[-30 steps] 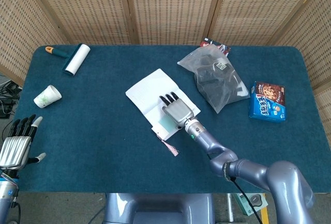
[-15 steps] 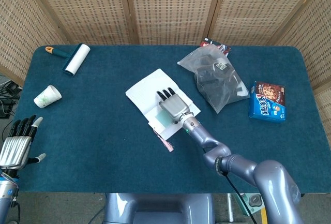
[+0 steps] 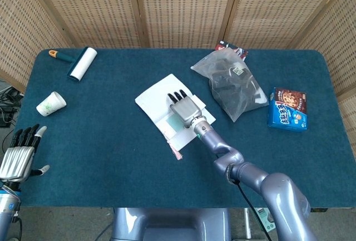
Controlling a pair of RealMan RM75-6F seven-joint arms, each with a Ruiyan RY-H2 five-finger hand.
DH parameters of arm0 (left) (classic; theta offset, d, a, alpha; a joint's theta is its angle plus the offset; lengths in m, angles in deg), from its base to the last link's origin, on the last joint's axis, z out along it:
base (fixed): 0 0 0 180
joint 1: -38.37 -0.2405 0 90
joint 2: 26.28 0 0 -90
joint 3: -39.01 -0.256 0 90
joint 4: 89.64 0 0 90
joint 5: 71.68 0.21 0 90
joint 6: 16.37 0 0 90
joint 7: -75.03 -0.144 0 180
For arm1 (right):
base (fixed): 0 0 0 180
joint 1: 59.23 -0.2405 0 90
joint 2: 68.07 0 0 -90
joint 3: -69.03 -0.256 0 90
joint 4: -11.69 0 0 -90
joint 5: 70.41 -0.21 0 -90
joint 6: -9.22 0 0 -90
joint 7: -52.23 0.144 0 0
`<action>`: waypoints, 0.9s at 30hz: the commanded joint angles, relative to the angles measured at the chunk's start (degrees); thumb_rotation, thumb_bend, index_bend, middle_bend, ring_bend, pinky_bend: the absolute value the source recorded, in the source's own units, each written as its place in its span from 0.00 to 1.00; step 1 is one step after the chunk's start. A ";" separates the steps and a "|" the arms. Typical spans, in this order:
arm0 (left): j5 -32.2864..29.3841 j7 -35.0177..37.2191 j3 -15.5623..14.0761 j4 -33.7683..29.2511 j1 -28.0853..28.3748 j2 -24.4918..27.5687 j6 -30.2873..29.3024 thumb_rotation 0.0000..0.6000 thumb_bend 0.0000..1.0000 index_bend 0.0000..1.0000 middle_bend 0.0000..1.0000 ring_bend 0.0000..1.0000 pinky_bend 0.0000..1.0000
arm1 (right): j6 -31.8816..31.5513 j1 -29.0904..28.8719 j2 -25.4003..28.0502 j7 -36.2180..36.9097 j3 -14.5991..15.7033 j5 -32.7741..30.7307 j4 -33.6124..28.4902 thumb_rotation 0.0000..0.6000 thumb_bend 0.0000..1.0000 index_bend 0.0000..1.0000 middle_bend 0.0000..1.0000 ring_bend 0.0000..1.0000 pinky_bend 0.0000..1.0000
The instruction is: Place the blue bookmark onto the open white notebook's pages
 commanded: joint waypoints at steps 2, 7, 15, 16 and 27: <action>0.14 0.02 -0.08 -0.05 0.00 -0.01 -0.05 1.00 0.00 0.00 0.00 0.00 0.00 | -0.39 -0.36 -0.08 0.54 -0.07 0.50 0.36 1.00 0.20 0.58 0.04 0.00 0.04; 0.10 0.14 -0.13 -0.04 0.02 0.03 0.05 1.00 0.00 0.00 0.00 0.00 0.00 | -0.59 -0.77 -0.19 0.60 -0.35 0.62 0.68 1.00 0.20 0.57 0.04 0.00 0.04; 0.08 0.25 -0.20 -0.08 0.08 0.06 0.19 1.00 0.00 0.00 0.00 0.00 0.00 | -0.11 -0.49 -0.02 -0.84 -0.39 -0.32 0.00 1.00 0.19 0.37 0.00 0.00 0.02; 0.08 0.23 -0.20 -0.08 0.09 0.04 0.20 1.00 0.00 0.00 0.00 0.00 0.00 | -0.23 -0.37 0.11 -1.22 -0.42 -0.49 -0.23 1.00 0.19 0.35 0.00 0.00 0.02; 0.43 0.25 -0.24 -0.35 0.03 0.10 -0.25 1.00 0.00 0.00 0.00 0.00 0.00 | -1.73 0.50 2.68 -4.88 -1.01 -2.30 -5.21 1.00 0.20 0.24 0.00 0.00 0.02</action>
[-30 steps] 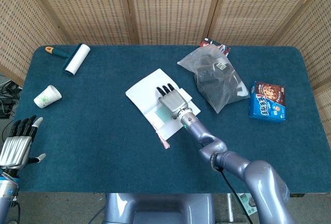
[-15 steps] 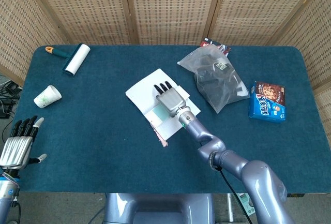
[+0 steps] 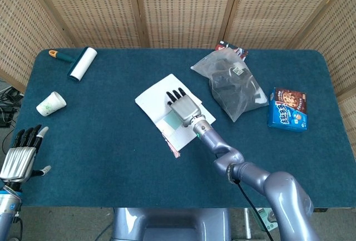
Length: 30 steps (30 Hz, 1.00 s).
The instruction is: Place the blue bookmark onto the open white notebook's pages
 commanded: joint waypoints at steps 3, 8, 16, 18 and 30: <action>0.21 0.20 0.05 -0.22 -0.15 0.18 -0.44 1.00 0.00 0.00 0.00 0.00 0.00 | -2.17 1.23 2.28 -2.11 0.00 -0.63 -4.33 1.00 0.20 0.25 0.00 0.00 0.01; 0.57 0.30 -0.07 -0.30 -0.16 0.20 -0.58 1.00 0.00 0.00 0.00 0.00 0.00 | -5.18 3.07 4.95 -4.57 0.64 -0.64 -9.37 1.00 0.32 0.33 0.00 0.00 0.01; 1.27 -0.63 -0.36 -0.77 -0.09 0.07 -0.82 1.00 0.00 0.00 0.00 0.00 0.00 | -8.06 6.21 9.58 -8.19 1.28 -2.98 -18.12 1.00 0.54 0.36 0.03 0.00 0.02; 1.33 -0.79 -0.36 -0.87 -0.14 0.07 -0.99 1.00 0.00 0.00 0.00 0.00 0.00 | -8.30 6.64 10.10 -9.11 1.62 -3.54 -19.39 1.00 0.55 0.37 0.03 0.00 0.01; 1.97 -1.22 -0.55 -1.08 -0.18 0.01 -1.37 1.00 0.00 0.00 0.00 0.00 0.00 | -7.57 7.74 9.61 -11.71 3.02 -7.38 -22.04 1.00 0.71 0.31 0.04 0.00 0.02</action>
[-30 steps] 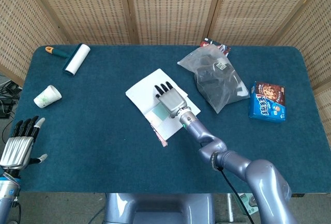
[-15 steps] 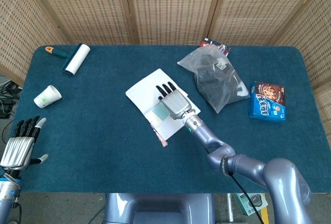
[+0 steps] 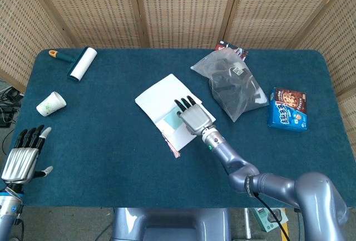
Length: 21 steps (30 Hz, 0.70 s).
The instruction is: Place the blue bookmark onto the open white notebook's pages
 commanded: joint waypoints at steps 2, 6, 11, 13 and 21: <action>-0.12 0.19 0.08 0.09 0.02 0.01 0.06 1.00 0.00 0.00 0.00 0.00 0.00 | 1.41 -0.35 -0.69 -0.09 0.16 -1.22 0.60 1.00 0.75 0.28 0.04 0.00 0.01; -0.33 0.44 0.11 0.30 0.09 -0.01 0.36 1.00 0.00 0.00 0.00 0.00 0.00 | 2.39 -0.71 -1.22 0.10 0.21 -2.03 1.34 1.00 0.80 0.19 0.00 0.00 0.01; -0.33 0.46 0.08 0.49 0.26 -0.15 0.71 1.00 0.00 0.00 0.00 0.00 0.00 | 3.35 -0.87 -1.49 -0.18 0.63 -3.10 2.09 1.00 0.81 0.16 0.00 0.00 0.00; -0.39 0.45 0.06 0.57 0.30 -0.20 0.85 1.00 0.00 0.00 0.00 0.00 0.00 | 3.66 -0.88 -1.58 -0.48 0.95 -3.47 2.38 1.00 0.80 0.16 0.00 0.00 0.00; -0.51 0.22 -0.03 0.58 0.41 -0.32 1.16 1.00 0.00 0.00 0.00 0.00 0.00 | 4.86 -1.33 -2.81 -1.64 1.75 -5.54 4.19 1.00 0.78 0.18 0.00 0.00 0.00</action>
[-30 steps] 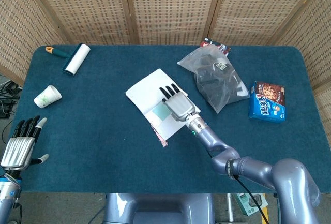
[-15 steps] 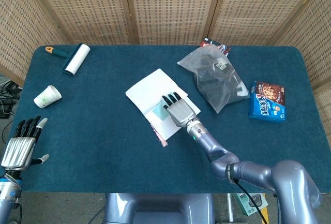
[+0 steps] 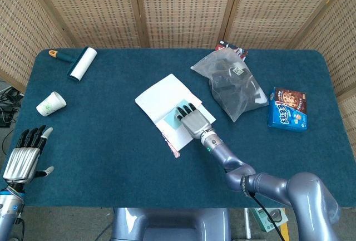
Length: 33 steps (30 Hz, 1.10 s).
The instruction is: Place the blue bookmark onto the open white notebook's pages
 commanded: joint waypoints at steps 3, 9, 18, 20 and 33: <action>-0.14 0.00 0.00 0.12 0.09 -0.08 0.25 1.00 0.00 0.00 0.00 0.00 0.00 | 0.51 -0.15 -0.36 -0.32 0.31 -0.94 0.73 1.00 0.78 0.18 0.00 0.00 0.00; -0.13 -0.14 -0.07 0.23 0.23 -0.24 0.49 1.00 0.00 0.00 0.00 0.00 0.00 | 0.56 -0.41 -0.73 -0.24 0.47 -1.05 1.06 1.00 0.76 0.19 0.00 0.00 0.00; -0.05 -0.05 -0.07 0.12 0.14 -0.14 0.21 1.00 0.00 0.00 0.00 0.00 0.00 | 0.56 -1.07 -1.40 -0.39 0.43 -0.97 1.90 1.00 0.75 0.19 0.00 0.00 0.00; -0.01 0.01 -0.09 0.10 0.11 -0.11 0.16 1.00 0.00 0.00 0.00 0.00 0.00 | 0.69 -1.20 -1.47 -0.47 0.43 -1.09 2.14 1.00 0.74 0.19 0.00 0.00 0.00; -0.20 -0.14 -0.11 0.14 0.17 -0.17 0.36 1.00 0.00 0.00 0.00 0.00 0.00 | 1.61 -1.77 -2.09 0.05 0.31 -1.59 4.06 1.00 0.73 0.19 0.00 0.00 0.00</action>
